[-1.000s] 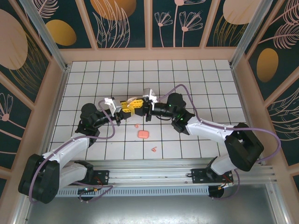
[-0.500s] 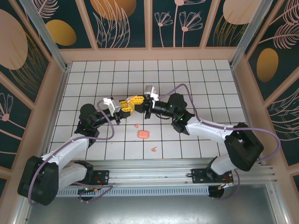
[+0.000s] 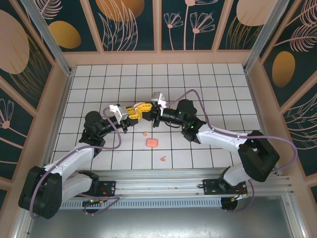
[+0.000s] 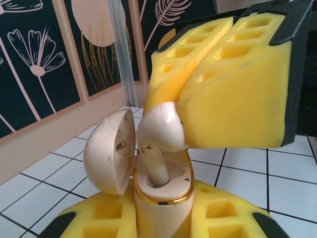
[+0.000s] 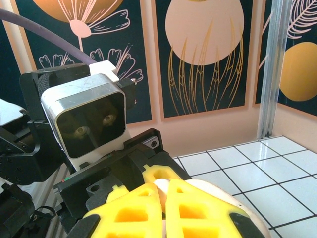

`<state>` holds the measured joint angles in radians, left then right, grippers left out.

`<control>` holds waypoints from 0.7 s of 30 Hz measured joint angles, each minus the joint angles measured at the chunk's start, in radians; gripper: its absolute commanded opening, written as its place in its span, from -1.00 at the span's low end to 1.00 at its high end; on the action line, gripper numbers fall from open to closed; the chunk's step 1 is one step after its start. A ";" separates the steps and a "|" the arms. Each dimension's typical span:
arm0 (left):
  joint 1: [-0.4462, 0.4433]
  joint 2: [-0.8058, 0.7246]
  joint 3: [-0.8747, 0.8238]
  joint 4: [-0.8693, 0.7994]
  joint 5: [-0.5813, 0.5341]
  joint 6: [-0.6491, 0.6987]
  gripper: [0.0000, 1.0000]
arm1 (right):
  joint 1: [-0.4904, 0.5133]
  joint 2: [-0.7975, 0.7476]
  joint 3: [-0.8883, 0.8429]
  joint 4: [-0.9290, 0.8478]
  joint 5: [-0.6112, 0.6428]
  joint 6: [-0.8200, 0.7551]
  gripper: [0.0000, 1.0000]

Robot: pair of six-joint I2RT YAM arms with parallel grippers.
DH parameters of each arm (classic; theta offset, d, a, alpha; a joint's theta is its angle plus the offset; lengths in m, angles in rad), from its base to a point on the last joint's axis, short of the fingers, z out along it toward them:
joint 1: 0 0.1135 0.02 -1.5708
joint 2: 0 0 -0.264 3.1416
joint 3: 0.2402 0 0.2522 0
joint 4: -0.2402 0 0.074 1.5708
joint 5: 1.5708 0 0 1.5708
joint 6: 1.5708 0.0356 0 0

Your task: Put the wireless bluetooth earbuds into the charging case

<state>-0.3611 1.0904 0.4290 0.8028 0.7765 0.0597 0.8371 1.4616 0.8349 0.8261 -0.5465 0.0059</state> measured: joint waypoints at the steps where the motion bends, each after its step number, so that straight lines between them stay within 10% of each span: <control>1: 0.000 0.000 -0.001 0.000 0.000 0.000 -0.68 | 0.000 0.000 0.000 -0.001 -0.003 0.000 -0.85; 21: -0.002 -0.017 -0.012 -0.007 -0.003 0.004 -0.68 | 0.003 -0.055 0.000 -0.135 0.056 -0.008 -0.80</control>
<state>-0.3630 1.0733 0.4168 0.7959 0.7738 0.0635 0.8398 1.4067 0.8349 0.6907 -0.4900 -0.0017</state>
